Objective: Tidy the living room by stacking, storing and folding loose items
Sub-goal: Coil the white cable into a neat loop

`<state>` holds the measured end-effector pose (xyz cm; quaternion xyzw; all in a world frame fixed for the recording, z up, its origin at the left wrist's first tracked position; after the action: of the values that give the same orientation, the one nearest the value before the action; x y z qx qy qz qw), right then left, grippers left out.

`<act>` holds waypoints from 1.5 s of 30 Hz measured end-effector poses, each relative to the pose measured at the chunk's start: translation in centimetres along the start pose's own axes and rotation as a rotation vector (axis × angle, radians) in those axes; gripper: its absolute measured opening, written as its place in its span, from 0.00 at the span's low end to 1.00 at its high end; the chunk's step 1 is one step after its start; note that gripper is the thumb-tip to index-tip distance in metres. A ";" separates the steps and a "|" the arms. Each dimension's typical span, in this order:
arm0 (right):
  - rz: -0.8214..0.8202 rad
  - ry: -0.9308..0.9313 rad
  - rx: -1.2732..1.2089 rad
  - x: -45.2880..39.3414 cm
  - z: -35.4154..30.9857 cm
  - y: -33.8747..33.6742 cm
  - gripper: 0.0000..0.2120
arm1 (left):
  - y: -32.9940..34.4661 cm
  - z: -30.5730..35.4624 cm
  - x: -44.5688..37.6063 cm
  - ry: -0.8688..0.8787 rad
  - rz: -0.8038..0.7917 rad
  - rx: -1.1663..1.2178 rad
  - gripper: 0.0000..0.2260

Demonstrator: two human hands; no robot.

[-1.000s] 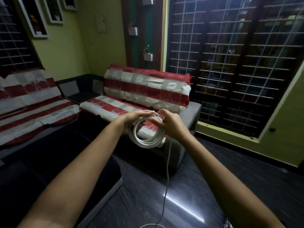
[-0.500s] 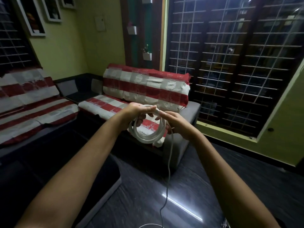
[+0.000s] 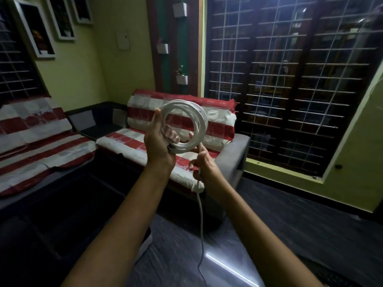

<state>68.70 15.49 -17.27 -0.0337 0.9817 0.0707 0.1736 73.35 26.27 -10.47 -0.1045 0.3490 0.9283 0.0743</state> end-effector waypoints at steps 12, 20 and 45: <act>0.226 -0.081 -0.144 0.1 -1.9 -2.9 0.33 | -0.9 -0.7 3.1 0.022 0.133 -0.352 0.08; 0.150 0.016 0.140 1.0 0.8 0.3 0.39 | -0.5 0.8 3.4 0.139 0.155 -0.218 0.09; 0.172 -0.133 0.495 -1.5 -4.9 -3.3 0.10 | -3.0 -3.0 5.6 0.046 -0.179 -0.623 0.31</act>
<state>68.73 11.55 -12.65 0.0979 0.9548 -0.1552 0.2339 69.02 26.92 -15.93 -0.1735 0.0389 0.9776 0.1122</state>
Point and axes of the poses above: each hand's wrist, its own x-axis away from the middle knuckle, its own y-axis out of the palm, z = x × y, the point moved 5 cm from there along -x, towards the middle knuckle, and after that the axes turned 6 degrees about -x, right-handed, at the moved point
